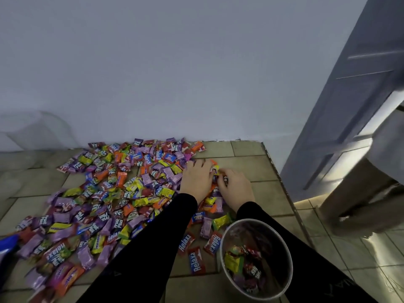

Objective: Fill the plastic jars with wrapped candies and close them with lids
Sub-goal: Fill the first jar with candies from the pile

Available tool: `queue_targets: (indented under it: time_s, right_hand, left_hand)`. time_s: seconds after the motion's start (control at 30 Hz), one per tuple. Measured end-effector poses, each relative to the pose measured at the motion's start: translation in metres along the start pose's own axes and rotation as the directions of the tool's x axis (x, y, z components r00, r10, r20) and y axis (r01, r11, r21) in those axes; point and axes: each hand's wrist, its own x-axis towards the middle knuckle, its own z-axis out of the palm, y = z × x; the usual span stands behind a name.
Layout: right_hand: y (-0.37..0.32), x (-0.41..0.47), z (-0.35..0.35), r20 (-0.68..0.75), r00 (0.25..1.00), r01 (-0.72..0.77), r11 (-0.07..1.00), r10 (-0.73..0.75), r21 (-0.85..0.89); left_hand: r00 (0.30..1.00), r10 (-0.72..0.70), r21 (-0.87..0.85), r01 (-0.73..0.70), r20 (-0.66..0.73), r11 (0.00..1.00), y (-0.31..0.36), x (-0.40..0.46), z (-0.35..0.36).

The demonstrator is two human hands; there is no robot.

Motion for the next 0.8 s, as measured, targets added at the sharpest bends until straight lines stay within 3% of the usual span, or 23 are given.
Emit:
queue_targets:
  time_s: [0.27, 0.57, 0.8]
  right_hand:
    - [-0.004, -0.003, -0.018, 0.075, 0.994, -0.101, 0.924, 0.079, 0.37]
    - [-0.029, -0.009, -0.041, 0.046, 0.999, -0.035, 0.85, 0.013, 0.525]
    - [-0.039, -0.012, -0.07, -0.01, 1.0, 0.016, 0.786, -0.013, 0.619]
  left_hand:
    - [0.997, 0.019, -0.053, -0.023, -0.072, 0.998, 0.002, -0.006, -0.013]
    - [0.992, -0.016, -0.198, -0.009, -0.125, 0.98, 0.007, -0.025, -0.053]
    - [0.985, -0.122, -0.356, 0.071, -0.123, 0.932, 0.012, -0.039, -0.078]
